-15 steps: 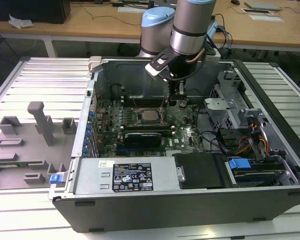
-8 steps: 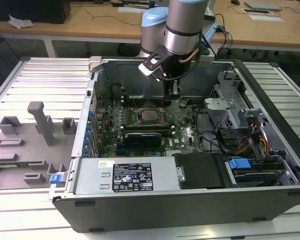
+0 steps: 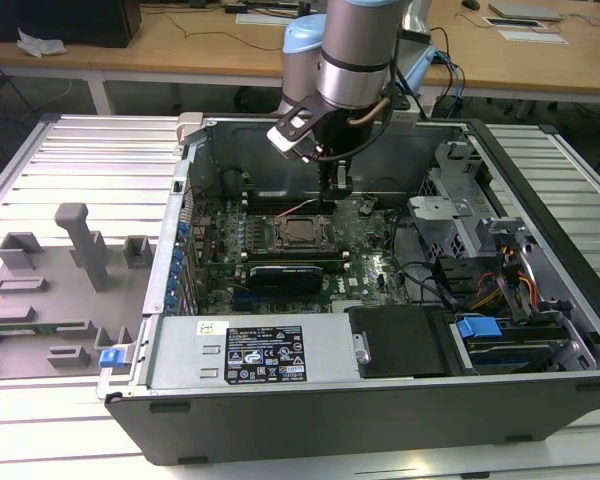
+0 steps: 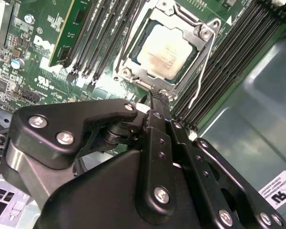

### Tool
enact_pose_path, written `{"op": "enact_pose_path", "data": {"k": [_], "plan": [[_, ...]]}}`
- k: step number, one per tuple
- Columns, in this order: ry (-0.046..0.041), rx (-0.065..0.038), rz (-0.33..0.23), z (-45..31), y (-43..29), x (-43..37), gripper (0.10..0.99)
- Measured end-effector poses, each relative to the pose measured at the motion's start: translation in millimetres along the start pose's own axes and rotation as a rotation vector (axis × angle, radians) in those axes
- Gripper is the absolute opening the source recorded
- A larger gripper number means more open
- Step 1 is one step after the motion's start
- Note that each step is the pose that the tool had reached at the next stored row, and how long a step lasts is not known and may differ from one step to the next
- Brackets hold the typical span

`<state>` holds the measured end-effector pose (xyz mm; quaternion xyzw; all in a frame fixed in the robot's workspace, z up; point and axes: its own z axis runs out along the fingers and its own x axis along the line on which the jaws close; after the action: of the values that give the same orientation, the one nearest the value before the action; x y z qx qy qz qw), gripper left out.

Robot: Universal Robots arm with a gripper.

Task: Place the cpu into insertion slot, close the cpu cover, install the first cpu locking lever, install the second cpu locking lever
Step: 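Close the cpu cover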

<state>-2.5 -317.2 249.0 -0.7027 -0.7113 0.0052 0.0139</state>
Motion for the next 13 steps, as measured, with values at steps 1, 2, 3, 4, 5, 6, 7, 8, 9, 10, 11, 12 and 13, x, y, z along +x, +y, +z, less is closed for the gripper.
{"op": "enact_pose_path", "data": {"k": [1, 2, 3, 4, 5, 6, 7, 8, 9, 10, 11, 12, 13], "plan": [[-0.0001, -0.004, 0.0, 0.2, -1.9, 0.0, 0.106], [0.0, -0.015, 0.0, 0.8, -5.5, 0.1, 0.106], [-0.0001, -0.023, 0.0, 1.2, -8.0, 0.2, 0.106], [-0.0003, -0.034, 0.0, 2.0, -12.4, 0.1, 0.106], [-0.0004, -0.035, 0.0, 2.8, -15.7, 0.1, 0.106], [-0.0004, -0.035, 0.0, 3.9, -18.7, 0.1, 0.106], [-0.0004, -0.035, 0.0, 4.9, -20.8, -0.2, 0.106], [-0.0004, -0.035, 0.0, 5.7, -22.1, -0.5, 0.106], [-0.0005, -0.035, 0.0, 6.9, -24.2, -1.2, 0.106], [-0.0006, -0.035, 0.0, 7.9, -25.5, -1.9, 0.106], [-0.0005, -0.035, 0.0, 9.0, -26.7, -2.6, 0.106], [-0.0003, -0.035, 0.0, 10.0, -27.8, -3.2, 0.106], [-0.0003, -0.035, 0.0, 10.8, -28.6, -3.6, 0.106]]}}
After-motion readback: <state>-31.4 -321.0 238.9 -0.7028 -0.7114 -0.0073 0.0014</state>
